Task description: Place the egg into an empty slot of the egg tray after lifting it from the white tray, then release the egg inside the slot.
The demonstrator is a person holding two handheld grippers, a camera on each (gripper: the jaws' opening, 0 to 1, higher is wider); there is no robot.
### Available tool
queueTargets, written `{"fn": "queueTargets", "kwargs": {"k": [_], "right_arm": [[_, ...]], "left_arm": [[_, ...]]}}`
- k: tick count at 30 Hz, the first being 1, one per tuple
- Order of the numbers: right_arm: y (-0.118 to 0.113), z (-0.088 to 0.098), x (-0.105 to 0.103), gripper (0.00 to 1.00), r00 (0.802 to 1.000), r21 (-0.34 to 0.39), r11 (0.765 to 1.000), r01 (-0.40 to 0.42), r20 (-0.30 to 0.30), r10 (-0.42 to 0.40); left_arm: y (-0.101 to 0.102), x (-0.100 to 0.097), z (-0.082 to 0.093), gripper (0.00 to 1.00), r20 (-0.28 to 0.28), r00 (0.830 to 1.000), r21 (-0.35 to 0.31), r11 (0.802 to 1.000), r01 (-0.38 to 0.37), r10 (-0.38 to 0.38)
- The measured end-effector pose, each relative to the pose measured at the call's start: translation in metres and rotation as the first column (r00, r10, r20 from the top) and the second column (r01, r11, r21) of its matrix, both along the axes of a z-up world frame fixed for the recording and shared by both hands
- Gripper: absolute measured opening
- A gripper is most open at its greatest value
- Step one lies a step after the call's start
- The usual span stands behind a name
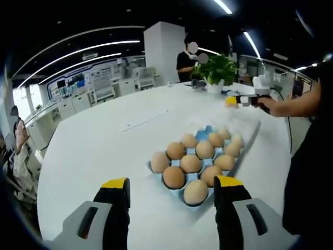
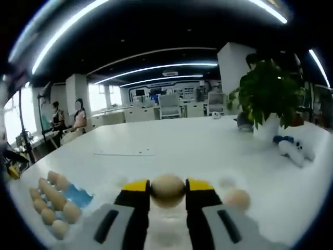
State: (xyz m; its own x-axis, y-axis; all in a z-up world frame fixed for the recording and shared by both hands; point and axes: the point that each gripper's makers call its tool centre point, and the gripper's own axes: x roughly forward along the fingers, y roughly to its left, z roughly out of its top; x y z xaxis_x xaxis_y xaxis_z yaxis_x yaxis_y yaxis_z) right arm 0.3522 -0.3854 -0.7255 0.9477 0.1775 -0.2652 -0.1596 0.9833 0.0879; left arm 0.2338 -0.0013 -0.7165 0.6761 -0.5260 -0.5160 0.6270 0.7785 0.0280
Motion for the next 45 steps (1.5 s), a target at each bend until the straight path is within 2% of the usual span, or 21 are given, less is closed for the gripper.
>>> {"fn": "queueTargets", "kwargs": {"k": [7, 8, 18, 28, 34, 37, 45], "right_arm": [[0.035, 0.004, 0.001, 0.26, 0.997, 0.018, 0.997, -0.072, 0.004, 0.072], [0.045, 0.005, 0.002, 0.26, 0.995, 0.022, 0.995, -0.099, 0.009, 0.098], [0.102, 0.008, 0.003, 0.26, 0.974, 0.032, 0.974, -0.226, 0.017, 0.226], [0.163, -0.001, -0.004, 0.26, 0.926, 0.016, 0.926, -0.377, -0.003, 0.378], [0.181, -0.003, -0.006, 0.26, 0.909, 0.021, 0.909, -0.416, -0.012, 0.416], [0.195, -0.006, -0.007, 0.26, 0.893, 0.023, 0.893, -0.450, -0.021, 0.450], [0.214, -0.019, -0.009, 0.26, 0.863, -0.001, 0.865, -0.502, -0.059, 0.502]], "left_arm": [[0.000, -0.001, -0.002, 0.66, -0.002, 1.000, -0.001, 1.000, 0.001, -0.001], [-0.001, -0.002, -0.002, 0.66, -0.002, 1.000, -0.001, 1.000, 0.002, -0.002], [0.000, -0.002, -0.001, 0.66, -0.001, 1.000, -0.004, 1.000, -0.002, 0.002], [0.000, -0.004, -0.002, 0.65, -0.007, 1.000, -0.006, 1.000, -0.003, 0.003], [0.001, -0.004, -0.003, 0.65, -0.009, 1.000, -0.004, 1.000, -0.005, 0.005], [0.001, -0.004, -0.004, 0.65, -0.011, 1.000, -0.001, 1.000, -0.004, 0.004], [0.002, -0.003, -0.002, 0.65, -0.010, 1.000, -0.005, 1.000, -0.005, 0.005]]}}
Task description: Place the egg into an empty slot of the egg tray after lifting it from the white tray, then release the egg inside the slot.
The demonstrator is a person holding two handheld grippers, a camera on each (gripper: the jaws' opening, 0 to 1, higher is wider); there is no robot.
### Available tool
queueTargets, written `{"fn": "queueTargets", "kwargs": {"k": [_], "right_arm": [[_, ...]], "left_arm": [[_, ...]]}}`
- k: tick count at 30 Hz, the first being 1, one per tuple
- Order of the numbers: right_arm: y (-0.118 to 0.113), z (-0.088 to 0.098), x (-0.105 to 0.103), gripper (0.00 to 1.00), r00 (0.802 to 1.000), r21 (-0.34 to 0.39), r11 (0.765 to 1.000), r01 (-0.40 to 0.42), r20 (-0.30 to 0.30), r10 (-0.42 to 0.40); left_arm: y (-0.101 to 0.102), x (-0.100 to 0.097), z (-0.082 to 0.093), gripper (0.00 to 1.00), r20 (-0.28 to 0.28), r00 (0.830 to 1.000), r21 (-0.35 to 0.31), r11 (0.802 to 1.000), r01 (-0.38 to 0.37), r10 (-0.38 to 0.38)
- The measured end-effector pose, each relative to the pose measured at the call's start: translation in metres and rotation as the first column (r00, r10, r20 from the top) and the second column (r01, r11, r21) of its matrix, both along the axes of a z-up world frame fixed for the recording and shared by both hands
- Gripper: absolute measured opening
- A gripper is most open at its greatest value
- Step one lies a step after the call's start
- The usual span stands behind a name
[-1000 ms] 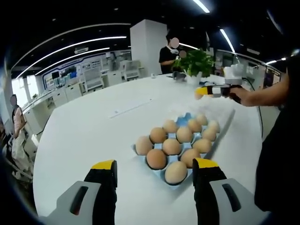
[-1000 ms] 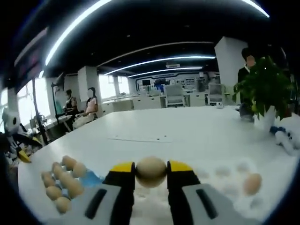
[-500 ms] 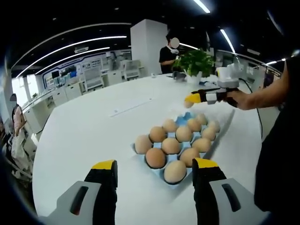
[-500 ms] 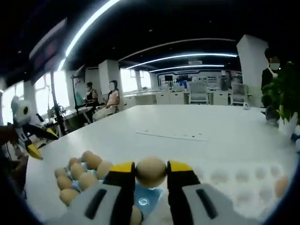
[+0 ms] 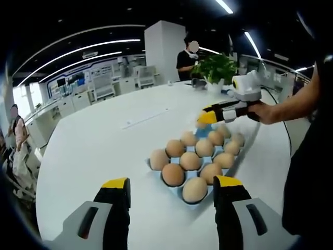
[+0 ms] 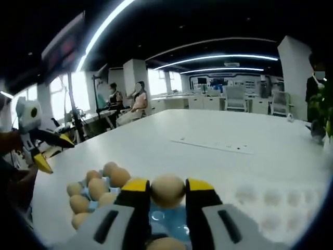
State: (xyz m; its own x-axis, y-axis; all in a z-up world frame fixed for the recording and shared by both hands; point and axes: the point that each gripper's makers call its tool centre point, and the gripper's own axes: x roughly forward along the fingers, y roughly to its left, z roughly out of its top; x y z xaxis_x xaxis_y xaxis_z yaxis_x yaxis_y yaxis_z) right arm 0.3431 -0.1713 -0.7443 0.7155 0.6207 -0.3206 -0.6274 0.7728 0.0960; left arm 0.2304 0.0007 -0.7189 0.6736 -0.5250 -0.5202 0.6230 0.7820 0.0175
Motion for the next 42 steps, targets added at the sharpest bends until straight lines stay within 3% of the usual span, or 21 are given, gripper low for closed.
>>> {"fn": "queueTargets", "kwargs": {"k": [12, 27, 42], "right_arm": [[0.010, -0.018, -0.001, 0.26, 0.997, -0.019, 0.999, -0.036, -0.065, 0.035], [0.007, -0.029, -0.001, 0.27, 0.977, 0.077, 0.997, 0.002, -0.213, 0.015], [0.007, -0.027, -0.005, 0.25, 0.978, 0.083, 0.996, -0.012, -0.206, 0.029]], "left_arm": [[0.003, 0.001, 0.001, 0.65, 0.002, 1.000, -0.005, 1.000, -0.008, 0.008], [0.000, 0.006, 0.002, 0.64, 0.009, 1.000, 0.006, 1.000, 0.001, -0.001], [-0.002, 0.006, 0.004, 0.64, 0.014, 1.000, 0.007, 1.000, -0.003, 0.003]]}}
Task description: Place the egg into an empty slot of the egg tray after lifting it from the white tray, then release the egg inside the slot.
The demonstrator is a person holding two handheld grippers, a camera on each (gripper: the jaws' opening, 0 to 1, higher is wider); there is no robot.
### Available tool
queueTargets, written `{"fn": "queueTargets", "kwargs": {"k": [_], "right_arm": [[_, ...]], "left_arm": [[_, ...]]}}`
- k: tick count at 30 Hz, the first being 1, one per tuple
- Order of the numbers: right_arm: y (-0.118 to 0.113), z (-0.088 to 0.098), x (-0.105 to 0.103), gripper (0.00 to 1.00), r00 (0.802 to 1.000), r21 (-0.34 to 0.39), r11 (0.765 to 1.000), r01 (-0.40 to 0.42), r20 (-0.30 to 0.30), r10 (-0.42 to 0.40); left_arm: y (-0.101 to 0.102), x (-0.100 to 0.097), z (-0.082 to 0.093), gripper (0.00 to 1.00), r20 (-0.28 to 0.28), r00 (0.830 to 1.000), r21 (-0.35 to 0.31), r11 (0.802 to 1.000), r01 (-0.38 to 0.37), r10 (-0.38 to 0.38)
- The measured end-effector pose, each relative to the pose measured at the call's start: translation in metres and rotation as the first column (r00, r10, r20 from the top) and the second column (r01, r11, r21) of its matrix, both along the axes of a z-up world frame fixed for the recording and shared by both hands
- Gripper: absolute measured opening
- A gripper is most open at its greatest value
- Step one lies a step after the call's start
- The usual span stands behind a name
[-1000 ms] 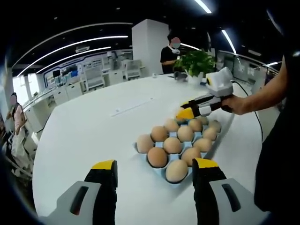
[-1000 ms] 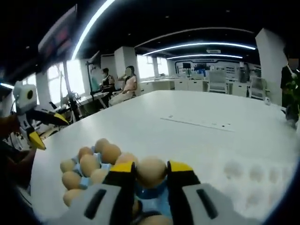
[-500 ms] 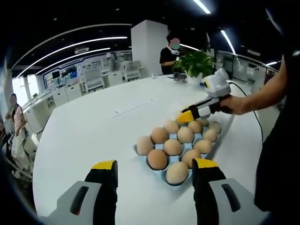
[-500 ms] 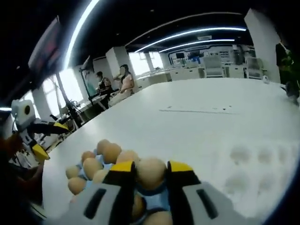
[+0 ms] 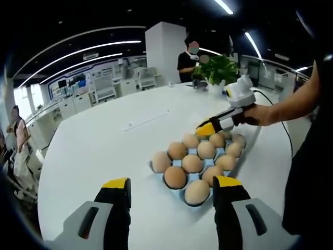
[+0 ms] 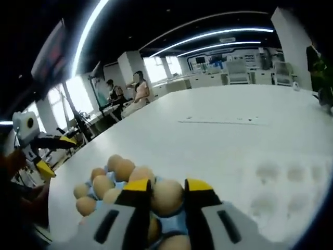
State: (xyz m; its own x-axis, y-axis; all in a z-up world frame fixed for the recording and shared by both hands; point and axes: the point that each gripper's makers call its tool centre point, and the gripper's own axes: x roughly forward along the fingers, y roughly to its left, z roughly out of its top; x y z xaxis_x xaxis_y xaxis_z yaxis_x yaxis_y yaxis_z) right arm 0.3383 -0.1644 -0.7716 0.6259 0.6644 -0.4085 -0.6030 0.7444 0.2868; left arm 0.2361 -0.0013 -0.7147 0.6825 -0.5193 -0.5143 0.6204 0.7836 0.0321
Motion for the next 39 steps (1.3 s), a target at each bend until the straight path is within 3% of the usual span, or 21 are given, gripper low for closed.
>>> {"fn": "queueTargets", "kwargs": {"k": [2, 4, 6, 8, 10, 11, 14, 16, 17, 18, 20, 23, 24, 25, 28, 29, 33, 35, 36, 37, 39], "right_arm": [[-0.005, 0.013, -0.001, 0.24, 0.996, -0.007, 1.000, -0.001, 0.084, 0.001], [-0.013, 0.026, -0.004, 0.24, 0.992, 0.015, 1.000, 0.017, 0.123, -0.019], [-0.035, 0.039, 0.000, 0.24, 0.978, 0.003, 0.997, 0.078, 0.193, -0.077], [-0.052, 0.043, 0.003, 0.24, 0.968, -0.010, 0.993, 0.121, 0.224, -0.116], [-0.097, 0.051, 0.013, 0.24, 0.929, -0.055, 0.969, 0.239, 0.302, -0.213], [-0.121, 0.054, 0.017, 0.24, 0.905, -0.067, 0.951, 0.301, 0.334, -0.263], [-0.178, 0.050, 0.022, 0.25, 0.861, -0.090, 0.896, 0.436, 0.333, -0.385], [-0.219, 0.047, 0.022, 0.25, 0.819, -0.082, 0.847, 0.525, 0.320, -0.477], [-0.245, 0.046, 0.021, 0.24, 0.785, -0.091, 0.809, 0.581, 0.327, -0.526], [-0.257, 0.046, 0.019, 0.24, 0.769, -0.102, 0.792, 0.602, 0.340, -0.541], [-0.291, 0.043, 0.015, 0.24, 0.718, -0.126, 0.734, 0.668, 0.368, -0.591], [-0.312, 0.033, 0.011, 0.24, 0.694, -0.122, 0.699, 0.705, 0.324, -0.643], [-0.326, 0.024, 0.009, 0.24, 0.678, -0.130, 0.676, 0.725, 0.303, -0.670], [-0.333, 0.020, 0.010, 0.24, 0.673, -0.152, 0.665, 0.731, 0.319, -0.667], [-0.335, 0.010, 0.011, 0.25, 0.692, -0.173, 0.676, 0.716, 0.304, -0.655], [-0.332, 0.006, 0.012, 0.26, 0.716, -0.186, 0.697, 0.693, 0.294, -0.633], [-0.336, 0.000, 0.017, 0.26, 0.718, -0.203, 0.691, 0.693, 0.279, -0.638], [-0.336, -0.007, 0.017, 0.28, 0.733, -0.221, 0.700, 0.679, 0.260, -0.629], [-0.335, -0.003, 0.017, 0.27, 0.712, -0.177, 0.692, 0.699, 0.253, -0.655], [-0.333, -0.002, 0.016, 0.27, 0.725, -0.192, 0.702, 0.685, 0.271, -0.633], [-0.332, -0.001, 0.014, 0.27, 0.725, -0.182, 0.708, 0.682, 0.292, -0.623]], "left_arm": [[-0.001, -0.001, 0.000, 0.64, 0.000, 1.000, -0.001, 1.000, 0.001, -0.001], [-0.001, -0.001, 0.000, 0.64, -0.001, 1.000, -0.003, 1.000, 0.000, 0.000], [0.000, -0.001, 0.000, 0.64, 0.000, 1.000, -0.001, 1.000, -0.002, 0.002], [-0.001, -0.001, 0.000, 0.64, 0.000, 1.000, -0.002, 1.000, -0.001, 0.001], [-0.002, 0.000, -0.001, 0.64, 0.001, 1.000, 0.002, 1.000, 0.002, -0.002], [-0.002, 0.000, -0.001, 0.64, 0.001, 1.000, 0.001, 1.000, 0.003, -0.003], [-0.004, 0.000, -0.001, 0.64, -0.001, 1.000, 0.000, 1.000, 0.010, -0.010], [-0.005, -0.001, -0.002, 0.64, -0.004, 1.000, 0.002, 1.000, 0.015, -0.015], [-0.006, -0.001, -0.002, 0.64, -0.004, 1.000, 0.002, 1.000, 0.015, -0.015], [-0.006, -0.001, -0.001, 0.64, -0.003, 1.000, 0.002, 1.000, 0.014, -0.014], [-0.006, 0.000, -0.001, 0.64, -0.001, 1.000, 0.003, 1.000, 0.008, -0.008], [-0.005, 0.000, 0.000, 0.64, -0.001, 1.000, 0.003, 1.000, 0.005, -0.005], [-0.005, 0.000, -0.001, 0.64, -0.002, 1.000, 0.008, 1.000, 0.006, -0.006], [-0.005, 0.000, -0.001, 0.64, -0.002, 1.000, 0.008, 1.000, 0.006, -0.006], [-0.006, 0.000, -0.001, 0.64, -0.004, 1.000, 0.010, 1.000, 0.007, -0.007], [-0.006, -0.001, 0.000, 0.64, -0.004, 1.000, 0.011, 1.000, 0.006, -0.006], [-0.004, -0.002, 0.000, 0.64, -0.007, 1.000, 0.012, 1.000, -0.002, 0.002], [-0.004, -0.002, 0.001, 0.64, -0.004, 1.000, 0.015, 1.000, -0.003, 0.003], [-0.003, -0.003, 0.001, 0.64, -0.005, 1.000, 0.016, 1.000, -0.004, 0.004], [-0.002, -0.003, 0.000, 0.64, -0.006, 1.000, 0.017, 1.000, -0.008, 0.008], [-0.002, -0.003, 0.000, 0.64, -0.008, 1.000, 0.013, 1.000, -0.009, 0.009]]}}
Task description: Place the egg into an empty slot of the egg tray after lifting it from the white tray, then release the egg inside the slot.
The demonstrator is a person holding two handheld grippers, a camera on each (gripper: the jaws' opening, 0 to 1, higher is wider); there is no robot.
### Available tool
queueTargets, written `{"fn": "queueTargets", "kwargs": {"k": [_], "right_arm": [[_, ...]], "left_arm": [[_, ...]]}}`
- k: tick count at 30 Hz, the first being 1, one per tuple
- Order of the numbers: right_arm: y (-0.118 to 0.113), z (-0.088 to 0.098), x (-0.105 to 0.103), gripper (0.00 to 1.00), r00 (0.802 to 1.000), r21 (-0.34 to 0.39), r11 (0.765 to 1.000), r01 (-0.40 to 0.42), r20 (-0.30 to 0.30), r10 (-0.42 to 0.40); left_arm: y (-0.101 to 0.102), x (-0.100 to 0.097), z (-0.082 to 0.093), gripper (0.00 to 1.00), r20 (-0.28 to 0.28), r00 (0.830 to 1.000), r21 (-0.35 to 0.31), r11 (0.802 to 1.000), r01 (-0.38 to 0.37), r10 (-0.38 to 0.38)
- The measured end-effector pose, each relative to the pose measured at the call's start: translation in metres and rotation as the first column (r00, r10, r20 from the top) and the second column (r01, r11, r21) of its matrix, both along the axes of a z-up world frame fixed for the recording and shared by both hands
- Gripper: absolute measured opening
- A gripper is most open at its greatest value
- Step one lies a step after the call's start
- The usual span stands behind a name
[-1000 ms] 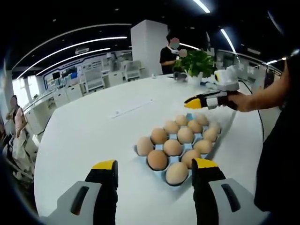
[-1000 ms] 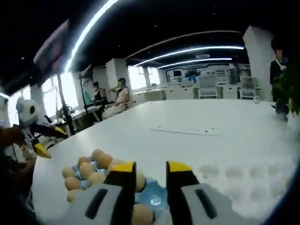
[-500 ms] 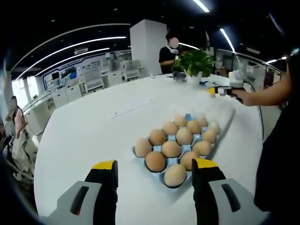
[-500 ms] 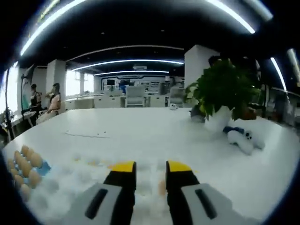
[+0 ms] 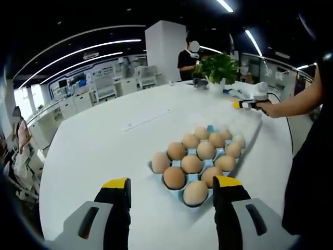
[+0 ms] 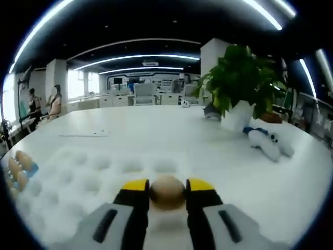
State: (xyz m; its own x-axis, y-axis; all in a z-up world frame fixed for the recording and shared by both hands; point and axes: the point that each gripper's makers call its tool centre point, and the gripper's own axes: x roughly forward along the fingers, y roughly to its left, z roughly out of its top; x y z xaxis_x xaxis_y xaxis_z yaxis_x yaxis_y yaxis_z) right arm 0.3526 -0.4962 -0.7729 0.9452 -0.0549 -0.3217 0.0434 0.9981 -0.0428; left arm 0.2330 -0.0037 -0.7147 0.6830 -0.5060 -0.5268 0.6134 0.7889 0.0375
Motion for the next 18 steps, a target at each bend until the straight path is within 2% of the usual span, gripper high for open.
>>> {"fn": "queueTargets", "kwargs": {"k": [7, 11, 14, 18], "right_arm": [[0.006, 0.008, -0.005, 0.26, 1.000, 0.038, 0.999, 0.008, -0.004, -0.008], [0.009, 0.028, -0.008, 0.26, 0.999, 0.077, 0.997, 0.007, 0.051, -0.011], [0.029, 0.047, -0.008, 0.26, 0.995, 0.072, 0.996, -0.054, 0.087, 0.047], [0.057, 0.061, -0.007, 0.26, 0.986, 0.068, 0.989, -0.128, 0.113, 0.119]], "left_arm": [[0.002, 0.000, 0.003, 0.64, 0.007, 1.000, 0.001, 1.000, 0.003, -0.003], [0.004, 0.000, 0.002, 0.64, 0.005, 1.000, 0.008, 1.000, 0.001, -0.001], [0.004, 0.000, 0.001, 0.64, 0.001, 1.000, 0.007, 1.000, 0.005, -0.005], [0.003, 0.001, 0.000, 0.64, 0.001, 1.000, 0.006, 1.000, 0.008, -0.008]]}}
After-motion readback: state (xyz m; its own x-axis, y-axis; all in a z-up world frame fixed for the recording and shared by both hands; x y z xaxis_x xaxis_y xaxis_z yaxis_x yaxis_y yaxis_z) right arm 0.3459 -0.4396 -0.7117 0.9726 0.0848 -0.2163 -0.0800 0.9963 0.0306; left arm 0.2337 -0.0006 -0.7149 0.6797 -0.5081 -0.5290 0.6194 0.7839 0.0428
